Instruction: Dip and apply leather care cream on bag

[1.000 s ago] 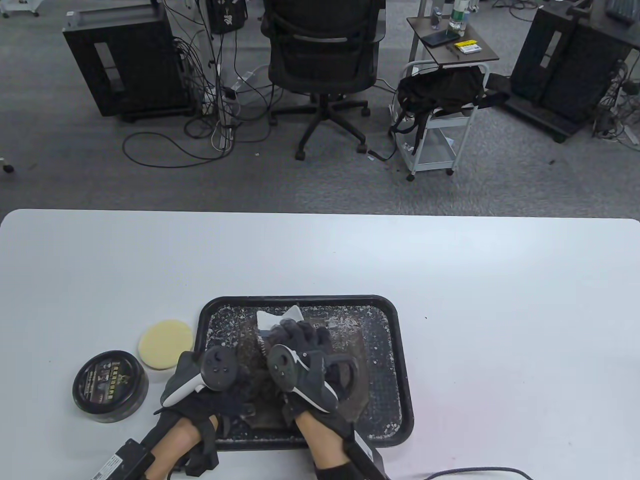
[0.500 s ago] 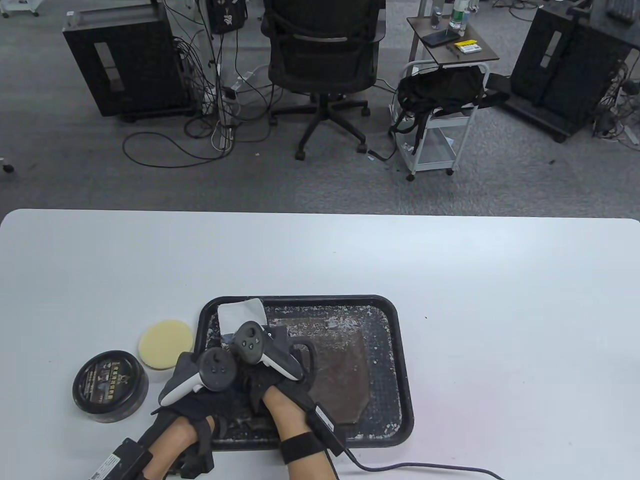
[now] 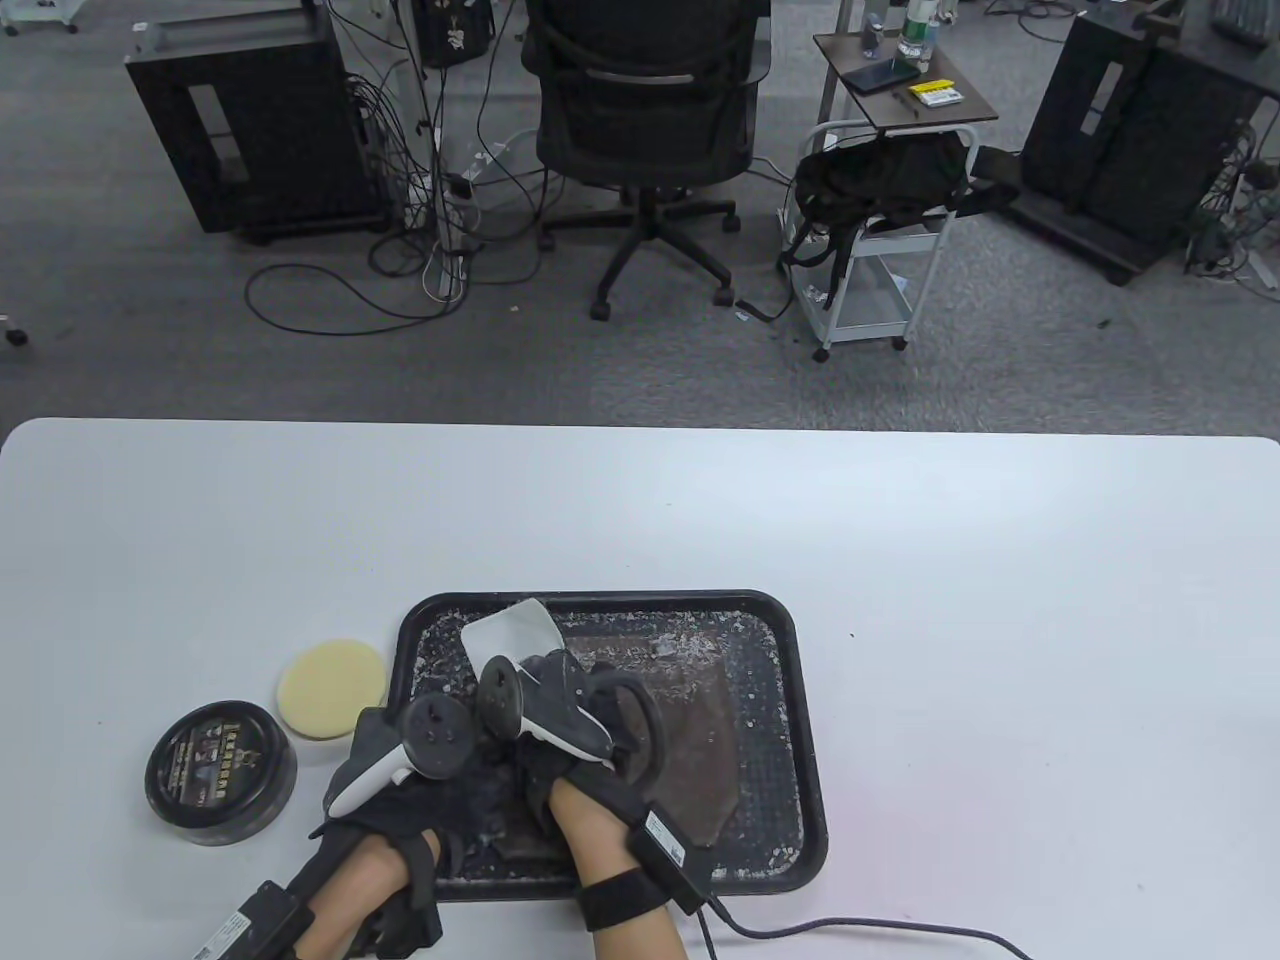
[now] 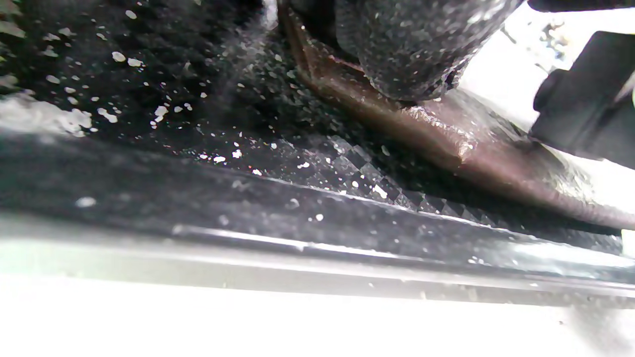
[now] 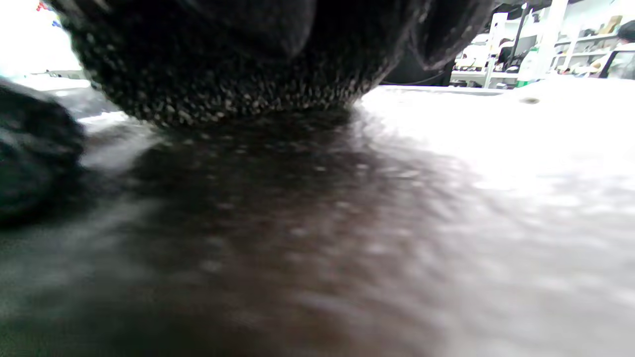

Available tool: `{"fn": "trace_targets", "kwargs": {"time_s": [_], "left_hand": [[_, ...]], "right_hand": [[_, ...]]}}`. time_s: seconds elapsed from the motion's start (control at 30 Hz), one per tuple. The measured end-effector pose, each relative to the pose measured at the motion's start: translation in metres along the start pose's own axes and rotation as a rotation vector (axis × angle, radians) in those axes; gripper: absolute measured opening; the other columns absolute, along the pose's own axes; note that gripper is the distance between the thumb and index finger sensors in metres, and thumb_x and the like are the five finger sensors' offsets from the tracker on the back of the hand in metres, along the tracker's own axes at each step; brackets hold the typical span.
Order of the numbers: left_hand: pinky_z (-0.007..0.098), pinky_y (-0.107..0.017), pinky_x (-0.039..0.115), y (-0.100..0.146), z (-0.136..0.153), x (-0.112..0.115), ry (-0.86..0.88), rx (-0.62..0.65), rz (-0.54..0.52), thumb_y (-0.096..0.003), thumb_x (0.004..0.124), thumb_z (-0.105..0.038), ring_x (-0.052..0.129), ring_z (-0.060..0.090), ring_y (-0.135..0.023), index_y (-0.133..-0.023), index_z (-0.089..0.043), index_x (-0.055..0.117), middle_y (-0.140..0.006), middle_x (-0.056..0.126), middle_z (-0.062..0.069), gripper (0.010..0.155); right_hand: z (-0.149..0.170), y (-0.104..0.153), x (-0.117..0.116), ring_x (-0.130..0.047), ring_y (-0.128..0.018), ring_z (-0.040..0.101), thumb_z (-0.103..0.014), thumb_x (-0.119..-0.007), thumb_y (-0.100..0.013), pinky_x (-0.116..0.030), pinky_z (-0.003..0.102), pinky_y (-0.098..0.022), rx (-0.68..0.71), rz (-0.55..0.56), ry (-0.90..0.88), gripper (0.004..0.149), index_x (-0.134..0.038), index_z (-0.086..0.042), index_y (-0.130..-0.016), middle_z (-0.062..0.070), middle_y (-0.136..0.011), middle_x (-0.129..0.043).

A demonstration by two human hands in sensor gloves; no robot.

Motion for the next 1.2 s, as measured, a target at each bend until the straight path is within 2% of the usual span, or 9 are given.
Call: {"fn": "trace_targets", "kwargs": {"time_s": [0.33, 0.43, 0.53, 0.63, 0.77, 0.9, 1.2], "left_hand": [[0.054, -0.075, 0.04, 0.0, 0.001, 0.0, 0.007, -0.004, -0.004, -0.0384, 0.083, -0.04, 0.039, 0.022, -0.104, -0.09, -0.036, 0.071, -0.106, 0.049, -0.013, 0.053], [0.053, -0.075, 0.041, 0.0, 0.002, -0.001, 0.006, -0.007, -0.016, -0.0384, 0.083, -0.041, 0.04, 0.021, -0.104, -0.089, -0.037, 0.072, -0.106, 0.05, -0.014, 0.052], [0.053, -0.075, 0.043, 0.0, 0.002, -0.002, -0.005, -0.011, -0.037, -0.0383, 0.083, -0.041, 0.043, 0.02, -0.104, -0.088, -0.038, 0.074, -0.105, 0.053, -0.015, 0.051], [0.053, -0.074, 0.044, 0.0, 0.002, -0.003, -0.014, -0.012, -0.04, -0.0385, 0.083, -0.041, 0.044, 0.02, -0.103, -0.088, -0.038, 0.074, -0.105, 0.053, -0.015, 0.05], [0.053, -0.074, 0.045, -0.001, 0.003, -0.004, -0.018, -0.014, -0.035, -0.0387, 0.083, -0.041, 0.046, 0.02, -0.103, -0.088, -0.038, 0.074, -0.104, 0.054, -0.015, 0.05], [0.052, -0.074, 0.045, -0.001, 0.003, -0.003, -0.018, -0.014, -0.028, -0.0389, 0.083, -0.042, 0.045, 0.02, -0.103, -0.088, -0.038, 0.074, -0.104, 0.053, -0.015, 0.05], [0.051, -0.074, 0.044, -0.001, 0.006, -0.004, 0.007, -0.005, -0.032, -0.0387, 0.083, -0.042, 0.045, 0.018, -0.103, -0.088, -0.039, 0.074, -0.104, 0.054, -0.016, 0.05]], "right_hand": [[0.045, 0.004, -0.003, -0.073, -0.097, 0.024, -0.014, -0.074, -0.04, -0.064, 0.058, -0.068, -0.167, -0.041, 0.032, 0.053, -0.08, -0.036, -0.087, -0.007, -0.102, -0.074], [0.066, 0.006, -0.002, -0.072, -0.097, 0.024, -0.014, -0.074, -0.04, -0.063, 0.058, -0.069, -0.227, -0.051, 0.078, 0.053, -0.08, -0.037, -0.087, -0.007, -0.102, -0.075], [0.089, 0.009, 0.0, -0.068, -0.098, 0.023, -0.013, -0.073, -0.04, -0.061, 0.059, -0.069, -0.284, -0.065, 0.031, 0.052, -0.081, -0.037, -0.086, -0.008, -0.102, -0.074], [0.103, 0.01, 0.002, -0.066, -0.099, 0.024, -0.012, -0.073, -0.04, -0.06, 0.06, -0.07, -0.289, -0.087, -0.005, 0.053, -0.081, -0.035, -0.087, -0.008, -0.103, -0.072], [0.124, 0.015, 0.005, -0.067, -0.099, 0.024, -0.013, -0.073, -0.04, -0.06, 0.059, -0.07, -0.303, -0.078, 0.084, 0.054, -0.078, -0.036, -0.088, -0.008, -0.103, -0.07], [0.144, 0.02, 0.004, -0.067, -0.098, 0.026, -0.013, -0.073, -0.04, -0.061, 0.059, -0.069, -0.335, -0.083, 0.0, 0.055, -0.076, -0.035, -0.09, -0.006, -0.104, -0.068], [0.171, 0.026, 0.006, -0.073, -0.096, 0.03, -0.013, -0.074, -0.04, -0.063, 0.059, -0.068, -0.428, -0.117, -0.003, 0.055, -0.075, -0.031, -0.092, 0.0, -0.104, -0.07]]}}
Point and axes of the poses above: the tracker on the back of each hand, its own z axis roughly to the little-finger side, its own y axis roughly from the fingertips to the wrist, x = y × z, the point moved 5 cm from there along -y, roughly from the wrist to the fingertips
